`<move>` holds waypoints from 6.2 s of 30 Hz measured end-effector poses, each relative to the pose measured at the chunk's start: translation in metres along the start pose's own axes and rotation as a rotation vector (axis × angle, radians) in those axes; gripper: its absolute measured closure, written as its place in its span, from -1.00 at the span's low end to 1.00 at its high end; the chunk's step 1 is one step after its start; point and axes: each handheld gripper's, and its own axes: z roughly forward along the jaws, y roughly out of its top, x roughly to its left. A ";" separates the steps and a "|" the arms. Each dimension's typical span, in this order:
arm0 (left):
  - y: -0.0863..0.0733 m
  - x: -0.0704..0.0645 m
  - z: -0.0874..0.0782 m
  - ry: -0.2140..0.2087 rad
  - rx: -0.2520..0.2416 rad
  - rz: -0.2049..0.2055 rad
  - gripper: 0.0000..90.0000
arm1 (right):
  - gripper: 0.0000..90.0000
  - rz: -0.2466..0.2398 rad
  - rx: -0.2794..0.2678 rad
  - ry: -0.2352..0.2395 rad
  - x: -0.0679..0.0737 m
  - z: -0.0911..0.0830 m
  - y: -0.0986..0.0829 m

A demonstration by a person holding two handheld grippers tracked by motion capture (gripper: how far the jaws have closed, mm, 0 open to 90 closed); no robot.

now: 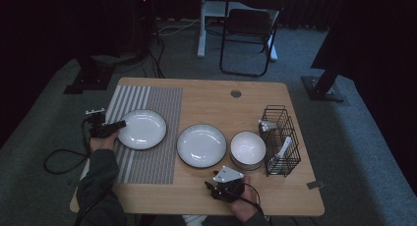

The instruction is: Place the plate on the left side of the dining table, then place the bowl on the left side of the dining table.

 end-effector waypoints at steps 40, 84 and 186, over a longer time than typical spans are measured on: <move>0.001 -0.034 -0.015 0.171 -0.054 0.212 0.41 | 0.09 0.004 0.002 0.006 -0.001 0.000 0.000; -0.015 -0.117 -0.040 0.045 -0.100 0.455 0.29 | 0.06 0.048 0.015 0.071 -0.007 0.000 -0.001; -0.044 -0.239 -0.020 -0.300 -0.037 0.670 0.20 | -0.07 0.018 0.018 0.109 -0.009 -0.003 -0.004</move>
